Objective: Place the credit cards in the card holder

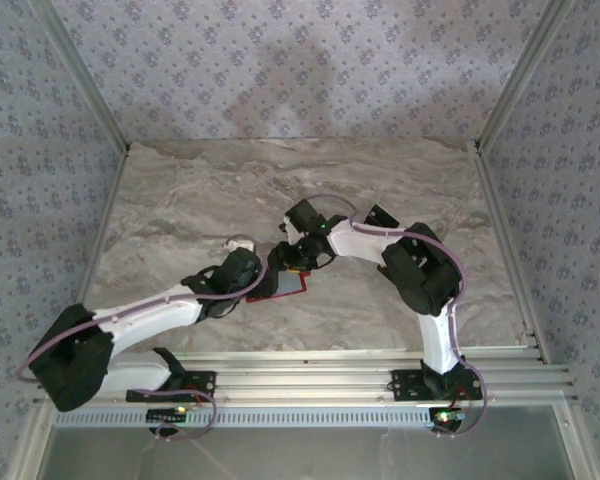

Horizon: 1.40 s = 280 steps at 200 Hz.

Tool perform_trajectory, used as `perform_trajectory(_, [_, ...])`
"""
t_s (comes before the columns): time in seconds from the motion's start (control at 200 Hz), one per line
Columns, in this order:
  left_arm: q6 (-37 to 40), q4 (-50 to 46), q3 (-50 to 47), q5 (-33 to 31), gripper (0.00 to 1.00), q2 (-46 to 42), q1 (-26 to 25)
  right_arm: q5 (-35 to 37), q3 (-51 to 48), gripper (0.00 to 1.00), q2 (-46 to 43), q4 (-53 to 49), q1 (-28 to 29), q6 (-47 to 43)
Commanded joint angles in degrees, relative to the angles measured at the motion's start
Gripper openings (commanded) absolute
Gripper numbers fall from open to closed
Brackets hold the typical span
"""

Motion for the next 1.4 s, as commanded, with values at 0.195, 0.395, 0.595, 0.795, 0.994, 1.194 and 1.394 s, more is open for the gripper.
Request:
perform_trajectory(0.195, [-3.5, -5.8, -2.7, -0.6, 1.0, -10.5, 5.5, -0.1, 3.9, 0.51, 0.1, -4.3, 2.8, -1.1])
perform_trajectory(0.395, [-5.0, -7.1, -3.5, 0.0, 1.0, -13.2, 7.6, 0.0, 8.7, 0.51, 3.5, -6.8, 5.1, -1.4])
perform_trajectory(0.595, [-6.1, -8.3, -3.3, 0.0, 1.0, -13.6, 8.6, -0.4, 13.0, 0.51, 7.4, -7.9, 7.0, -1.2])
perform_trajectory(0.795, [-7.2, -9.2, -3.7, -0.1, 1.0, -14.4, 9.4, -0.6, 15.5, 0.51, 10.5, -8.6, 7.7, -1.1])
perform_trajectory(0.994, [-7.2, -9.0, -4.4, 0.8, 1.0, -13.7, 10.1, -0.9, 15.5, 0.51, 9.4, -8.8, 7.4, -1.3])
perform_trajectory(1.194, [-7.2, -7.7, -5.3, 1.6, 1.0, -11.7, 10.8, -0.7, 13.7, 0.51, 4.6, -8.3, 6.5, -1.7])
perform_trajectory(1.394, [-6.4, -6.8, -5.2, 2.1, 1.0, -9.4, 11.1, 0.5, 9.4, 0.51, 0.6, -7.1, 4.9, -1.8])
